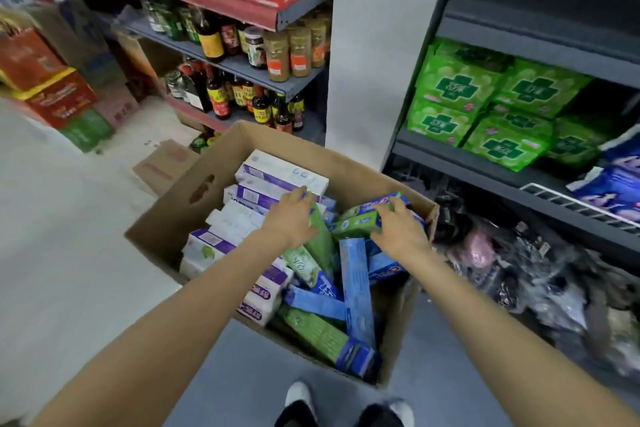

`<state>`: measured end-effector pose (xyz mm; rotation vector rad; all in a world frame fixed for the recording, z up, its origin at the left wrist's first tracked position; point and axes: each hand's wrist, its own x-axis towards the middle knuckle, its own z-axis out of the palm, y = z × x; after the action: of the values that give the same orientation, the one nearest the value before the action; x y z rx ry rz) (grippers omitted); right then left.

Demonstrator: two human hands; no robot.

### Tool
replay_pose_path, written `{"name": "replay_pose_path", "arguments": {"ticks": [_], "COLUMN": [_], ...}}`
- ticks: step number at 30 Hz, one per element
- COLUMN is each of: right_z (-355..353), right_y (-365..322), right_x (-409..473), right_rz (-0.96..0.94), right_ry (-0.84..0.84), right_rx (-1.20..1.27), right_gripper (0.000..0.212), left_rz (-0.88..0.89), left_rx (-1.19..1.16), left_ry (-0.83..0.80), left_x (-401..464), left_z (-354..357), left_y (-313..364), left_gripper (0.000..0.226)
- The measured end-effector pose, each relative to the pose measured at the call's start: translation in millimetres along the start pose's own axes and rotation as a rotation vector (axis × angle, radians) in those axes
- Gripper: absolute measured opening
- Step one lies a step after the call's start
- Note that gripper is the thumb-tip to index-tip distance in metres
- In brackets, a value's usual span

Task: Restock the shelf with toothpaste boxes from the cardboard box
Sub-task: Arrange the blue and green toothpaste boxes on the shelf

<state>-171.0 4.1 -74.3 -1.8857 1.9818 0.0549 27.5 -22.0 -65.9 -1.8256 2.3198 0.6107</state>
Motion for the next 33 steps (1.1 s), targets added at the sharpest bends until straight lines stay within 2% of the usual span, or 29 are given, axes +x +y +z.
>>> {"name": "replay_pose_path", "arguments": {"ticks": [3,6,10,15,19,22,26,30,33], "right_z": [4.7,15.1,24.2,21.5,0.6,-18.4,-47.1,-85.3,-119.5], "right_y": [0.5,0.4,-3.6,4.6,10.6,8.0,4.3,14.7,37.0], "right_x": [6.7,11.4,14.1,18.7,14.7,2.0,-13.1,-24.2,-33.5], "right_rz": [0.008,0.019,0.041,-0.020,-0.005,-0.002,-0.073,-0.065,-0.020], "right_ry": [-0.020,0.056,0.179,0.147,0.116,0.200,0.358,0.525,0.630], "right_rx": [-0.143,-0.241,-0.248,-0.185,0.293,0.605,0.875,1.080,1.202], "right_gripper": [0.065,0.065,0.055,0.051,0.038,0.029,0.020,0.011,0.007], "left_rz": [0.038,0.070,0.092,0.117,0.129,0.200,0.265,0.298,0.305], "left_rx": [0.098,0.170,0.226,0.258,-0.024,-0.410,-0.863,-1.048,-1.143], "left_ry": [-0.096,-0.107,-0.085,-0.039,-0.065,0.060,0.175,0.348,0.332], "left_x": [11.0,16.9,21.8,27.1,21.4,8.9,-6.4,-8.5,-5.3], "left_z": [6.0,6.7,2.3,4.0,0.4,-9.8,-47.0,-76.2,-94.6], "left_y": [-5.5,-9.1,-14.2,-12.8,-26.1,-26.4,0.1,46.0,90.5], "left_gripper": [0.075,0.074,0.063,0.062,0.060,0.048,0.030,0.039,0.030]}}
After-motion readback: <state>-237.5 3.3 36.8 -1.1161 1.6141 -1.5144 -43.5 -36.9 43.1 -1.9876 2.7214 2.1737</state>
